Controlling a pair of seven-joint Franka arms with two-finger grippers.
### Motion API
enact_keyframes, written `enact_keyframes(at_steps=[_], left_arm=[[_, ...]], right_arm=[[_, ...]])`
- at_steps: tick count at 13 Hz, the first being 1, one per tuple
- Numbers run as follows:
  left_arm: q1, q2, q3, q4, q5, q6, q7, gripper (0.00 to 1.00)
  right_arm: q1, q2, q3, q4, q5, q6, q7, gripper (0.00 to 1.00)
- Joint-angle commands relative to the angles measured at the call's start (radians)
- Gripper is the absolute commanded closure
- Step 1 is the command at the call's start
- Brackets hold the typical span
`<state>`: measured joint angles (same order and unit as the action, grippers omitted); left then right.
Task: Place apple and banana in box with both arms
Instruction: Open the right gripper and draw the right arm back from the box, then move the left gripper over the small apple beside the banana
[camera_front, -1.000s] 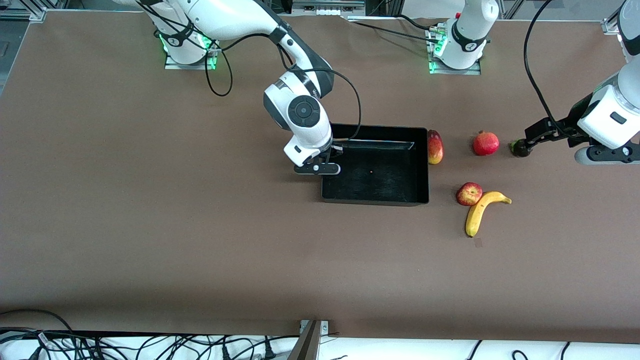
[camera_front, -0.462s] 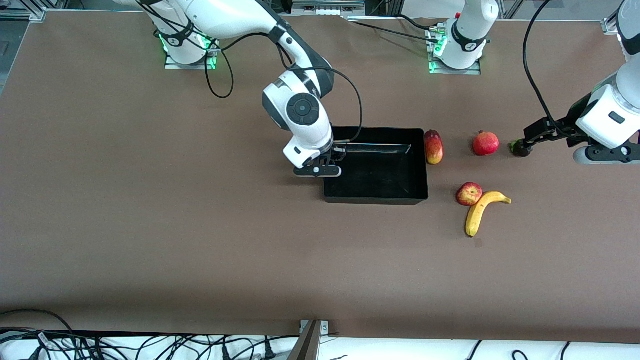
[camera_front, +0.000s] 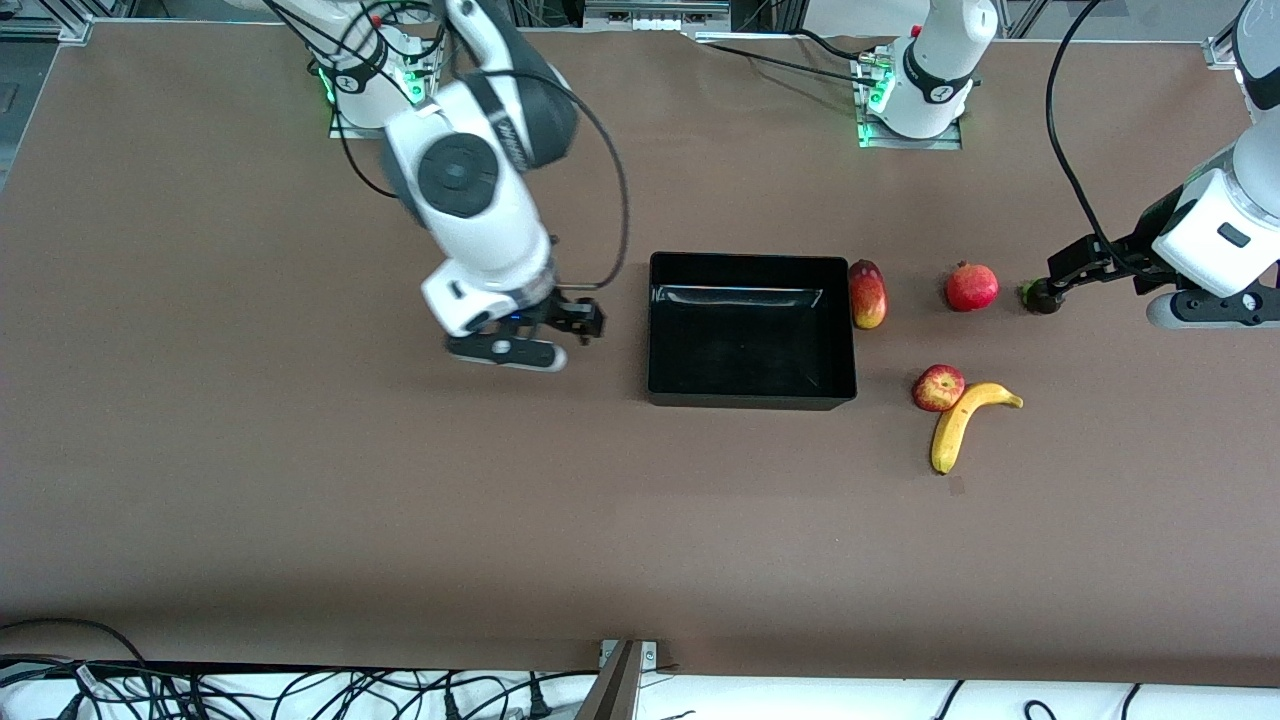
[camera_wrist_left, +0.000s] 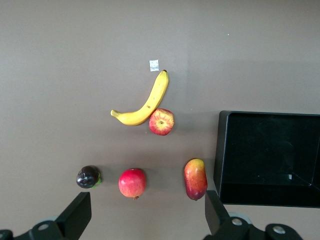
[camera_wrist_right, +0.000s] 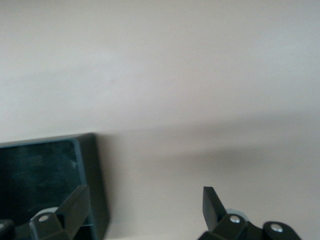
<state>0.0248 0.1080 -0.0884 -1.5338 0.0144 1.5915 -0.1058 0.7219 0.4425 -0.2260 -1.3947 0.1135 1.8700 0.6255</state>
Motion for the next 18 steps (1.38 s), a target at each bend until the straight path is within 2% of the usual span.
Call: enact_keyframes(at_steps=[1,4,7,9,10,12,13,14,16,18], left_arm=[[0.0,0.01,-0.002,0.021,0.007,-0.021,0.005,0.0],[-0.008,0.01,-0.007,0.023,0.007,-0.022,0.002,0.0],[-0.016,0.027,-0.033,0.03,0.009,-0.027,0.009,0.0],[-0.02,0.064,-0.034,0.031,0.01,-0.024,0.006,0.0],[-0.022,0.121,-0.033,0.037,0.01,-0.028,0.006,0.0],[-0.016,0.142,-0.031,0.043,0.018,-0.027,0.024,0.0],[-0.02,0.168,-0.033,0.038,0.053,-0.025,0.026,0.0],[-0.022,0.195,-0.034,0.029,0.064,-0.021,0.028,0.0],[-0.022,0.214,-0.046,-0.05,0.062,0.068,0.029,0.0],[-0.013,0.214,-0.047,-0.184,0.062,0.235,0.046,0.0]], right_arm=[[0.004,-0.094,-0.14,-0.024,0.006,-0.136,-0.235,0.0],[0.002,-0.172,-0.263,-0.024,0.012,-0.193,-0.395,0.0],[0.002,-0.185,-0.354,-0.024,0.008,-0.305,-0.53,0.0],[-0.002,-0.183,-0.369,-0.023,0.008,-0.325,-0.518,0.0],[-0.024,-0.182,-0.381,-0.021,0.024,-0.333,-0.524,0.0],[-0.074,-0.205,-0.368,-0.013,0.034,-0.348,-0.536,0.0],[-0.12,-0.218,-0.34,-0.021,0.034,-0.386,-0.565,0.0],[-0.192,-0.22,-0.272,-0.021,0.016,-0.414,-0.623,0.0],[-0.402,-0.283,-0.057,-0.085,-0.096,-0.387,-0.713,0.0],[-0.543,-0.393,0.098,-0.247,-0.144,-0.265,-0.719,0.0]])
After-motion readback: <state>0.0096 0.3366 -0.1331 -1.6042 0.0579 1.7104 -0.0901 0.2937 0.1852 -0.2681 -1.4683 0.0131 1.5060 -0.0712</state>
